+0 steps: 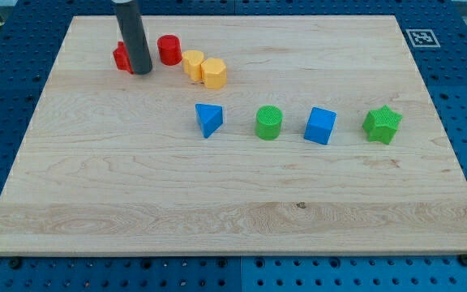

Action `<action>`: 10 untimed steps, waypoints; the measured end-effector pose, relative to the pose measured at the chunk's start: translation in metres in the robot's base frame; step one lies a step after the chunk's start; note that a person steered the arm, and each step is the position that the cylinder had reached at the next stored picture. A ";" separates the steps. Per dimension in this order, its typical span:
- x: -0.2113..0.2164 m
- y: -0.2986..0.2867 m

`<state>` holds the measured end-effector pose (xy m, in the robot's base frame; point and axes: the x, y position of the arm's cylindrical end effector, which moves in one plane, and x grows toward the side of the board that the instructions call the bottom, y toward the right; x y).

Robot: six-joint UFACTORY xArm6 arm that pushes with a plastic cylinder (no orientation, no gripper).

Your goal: Push the yellow hexagon above the green circle

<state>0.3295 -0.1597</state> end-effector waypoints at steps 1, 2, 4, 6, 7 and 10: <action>0.000 -0.005; 0.000 0.008; 0.008 0.084; 0.011 0.090; 0.011 0.096; 0.007 0.117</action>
<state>0.3363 -0.0425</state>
